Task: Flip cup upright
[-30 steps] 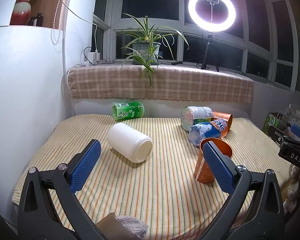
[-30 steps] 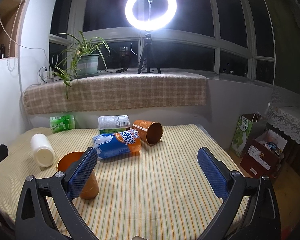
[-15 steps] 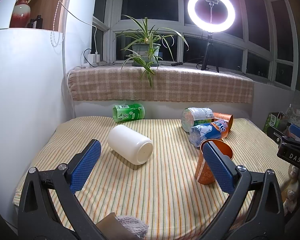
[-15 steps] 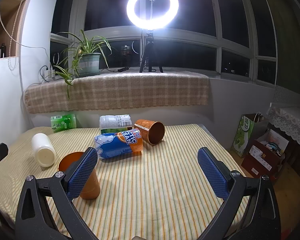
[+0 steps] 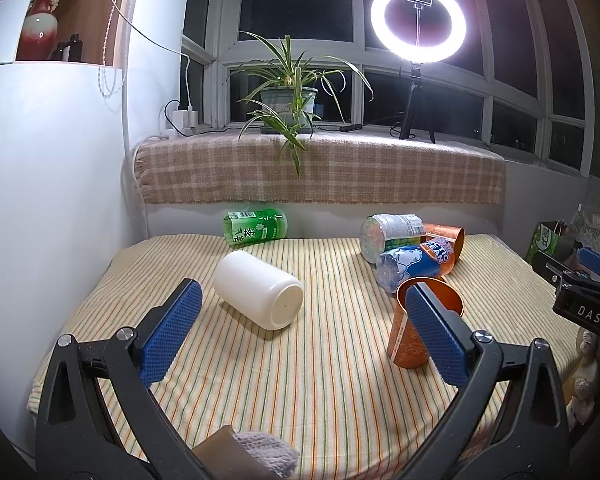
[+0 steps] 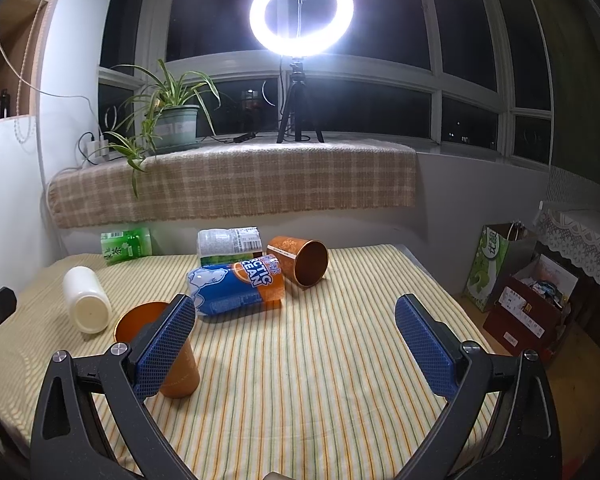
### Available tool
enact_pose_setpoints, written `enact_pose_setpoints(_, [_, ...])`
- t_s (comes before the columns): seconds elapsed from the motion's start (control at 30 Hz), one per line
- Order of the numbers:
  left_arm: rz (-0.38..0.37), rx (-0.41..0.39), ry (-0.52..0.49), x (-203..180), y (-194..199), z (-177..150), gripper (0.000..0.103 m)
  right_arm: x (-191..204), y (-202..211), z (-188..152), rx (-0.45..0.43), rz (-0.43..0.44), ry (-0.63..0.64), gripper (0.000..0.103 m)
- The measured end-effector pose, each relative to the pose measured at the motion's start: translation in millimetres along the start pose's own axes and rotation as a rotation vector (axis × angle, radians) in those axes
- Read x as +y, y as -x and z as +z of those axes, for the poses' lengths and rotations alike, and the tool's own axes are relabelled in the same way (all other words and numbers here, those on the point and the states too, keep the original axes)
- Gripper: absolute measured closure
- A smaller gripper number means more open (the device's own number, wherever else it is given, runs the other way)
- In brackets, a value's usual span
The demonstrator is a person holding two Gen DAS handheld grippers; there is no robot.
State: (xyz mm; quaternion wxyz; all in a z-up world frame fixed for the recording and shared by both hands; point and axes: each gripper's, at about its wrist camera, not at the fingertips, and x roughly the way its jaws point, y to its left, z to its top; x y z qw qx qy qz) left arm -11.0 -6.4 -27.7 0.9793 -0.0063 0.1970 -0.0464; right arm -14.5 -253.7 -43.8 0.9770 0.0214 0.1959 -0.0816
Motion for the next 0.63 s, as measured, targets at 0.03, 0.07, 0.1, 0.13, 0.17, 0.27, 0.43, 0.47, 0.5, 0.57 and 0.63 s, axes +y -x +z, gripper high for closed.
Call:
enact_pose_setpoints(0.03, [0.001, -0.002, 0.0, -0.4, 0.3, -0.1, 0.0, -0.3, 0.0, -0.2, 0.001, 0.001, -0.001, 0.003])
enact_pose_setpoints(0.07, [0.004, -0.003, -0.001, -0.3, 0.1, 0.1, 0.0, -1.0, -0.2, -0.6, 0.003, 0.003, -0.003, 0.003])
enact_pose_setpoints(0.1, [0.004, -0.004, -0.001, -0.8, 0.3, 0.2, 0.0, -0.7, -0.4, -1.0, 0.004, 0.005, -0.005, 0.003])
enact_pose_setpoints(0.13, [0.004, -0.004, -0.002, -0.8, 0.6, 0.4, 0.0, -1.2, -0.3, -1.5, 0.005, 0.005, -0.005, 0.003])
enact_pose_setpoints(0.17, [0.004, -0.003, -0.002, -1.0, 0.8, 0.3, 0.0, -1.1, -0.3, -1.9, 0.008, 0.005, -0.005, 0.003])
enact_pose_setpoints(0.27, [0.004, -0.003, -0.002, -0.7, 0.6, 0.5, 0.0, -0.7, -0.1, -2.2, 0.009, 0.007, -0.002, 0.003])
enact_pose_setpoints(0.43, [0.004, -0.003, 0.002, 0.8, 1.4, 0.2, 0.0, -0.4, -0.5, -1.9, 0.012, 0.007, -0.003, 0.003])
enact_pose_setpoints(0.47, [0.005, -0.004, 0.008, 2.0, 1.8, 0.2, 0.0, -0.5, -0.5, -1.9, 0.012, 0.008, -0.003, 0.003])
enact_pose_setpoints(0.5, [0.005, -0.006, 0.013, 3.5, 2.4, 0.1, 0.0, -0.4, -0.5, -1.9, 0.012, 0.008, -0.003, 0.003])
enact_pose_setpoints(0.57, [0.011, -0.015, 0.007, 4.8, 3.2, -0.7, 0.0, -0.3, -0.5, -1.9, 0.012, 0.008, -0.002, 0.003])
enact_pose_setpoints(0.63, [0.013, -0.013, -0.003, 4.6, 3.1, -0.9, 0.0, 0.5, -0.6, -2.1, 0.013, 0.01, 0.001, 0.003])
